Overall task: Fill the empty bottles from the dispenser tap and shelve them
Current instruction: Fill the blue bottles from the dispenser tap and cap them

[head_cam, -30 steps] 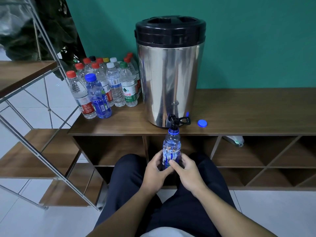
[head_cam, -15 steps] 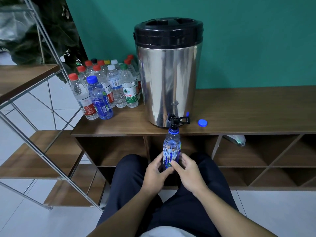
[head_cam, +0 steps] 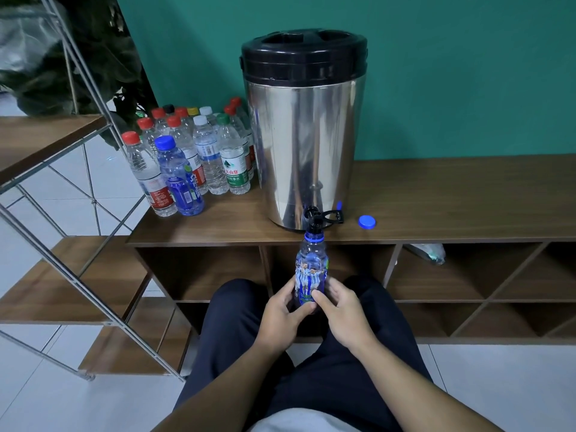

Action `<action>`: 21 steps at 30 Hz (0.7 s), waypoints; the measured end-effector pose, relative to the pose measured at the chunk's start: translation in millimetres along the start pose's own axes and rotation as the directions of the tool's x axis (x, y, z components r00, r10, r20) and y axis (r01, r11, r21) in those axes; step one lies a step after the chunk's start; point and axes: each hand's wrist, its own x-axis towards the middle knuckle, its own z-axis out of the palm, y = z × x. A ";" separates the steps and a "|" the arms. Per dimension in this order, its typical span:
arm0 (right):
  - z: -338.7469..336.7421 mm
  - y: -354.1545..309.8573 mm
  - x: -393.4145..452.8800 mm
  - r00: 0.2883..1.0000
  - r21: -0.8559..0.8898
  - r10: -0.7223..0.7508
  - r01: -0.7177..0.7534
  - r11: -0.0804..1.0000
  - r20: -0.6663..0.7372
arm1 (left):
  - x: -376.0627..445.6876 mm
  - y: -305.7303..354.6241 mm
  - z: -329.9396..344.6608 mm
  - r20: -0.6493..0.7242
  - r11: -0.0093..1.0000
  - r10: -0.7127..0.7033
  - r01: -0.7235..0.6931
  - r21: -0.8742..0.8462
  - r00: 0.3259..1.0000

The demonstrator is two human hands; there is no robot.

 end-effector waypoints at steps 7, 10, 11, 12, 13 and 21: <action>0.0 1.0 0.0 1.000 -0.011 -0.002 0.002 1.000 0.004 | -0.8 -0.9 1.2 -0.007 1.000 -0.003 0.003 -0.015 1.000; -0.2 1.6 0.5 1.000 -0.020 -0.006 0.006 1.000 0.009 | 0.1 -2.3 1.0 -0.010 1.000 -0.010 0.010 -0.023 1.000; -0.5 1.7 0.1 1.000 -0.019 -0.008 0.008 1.000 0.011 | 0.3 -2.7 1.0 -0.013 1.000 -0.015 0.015 -0.026 1.000; -0.5 1.6 0.0 1.000 -0.020 -0.009 0.009 1.000 0.011 | 0.4 -3.1 1.0 -0.015 0.999 -0.020 0.020 -0.026 1.000; -0.6 1.4 -0.5 1.000 -0.021 -0.012 0.012 1.000 0.012 | 0.4 -3.6 1.1 -0.015 0.999 -0.023 0.022 -0.027 1.000; -2.1 9.0 3.1 1.000 -0.053 -0.003 0.003 0.999 0.002 | -0.1 -4.0 1.3 -0.011 0.999 -0.013 0.013 -0.044 1.000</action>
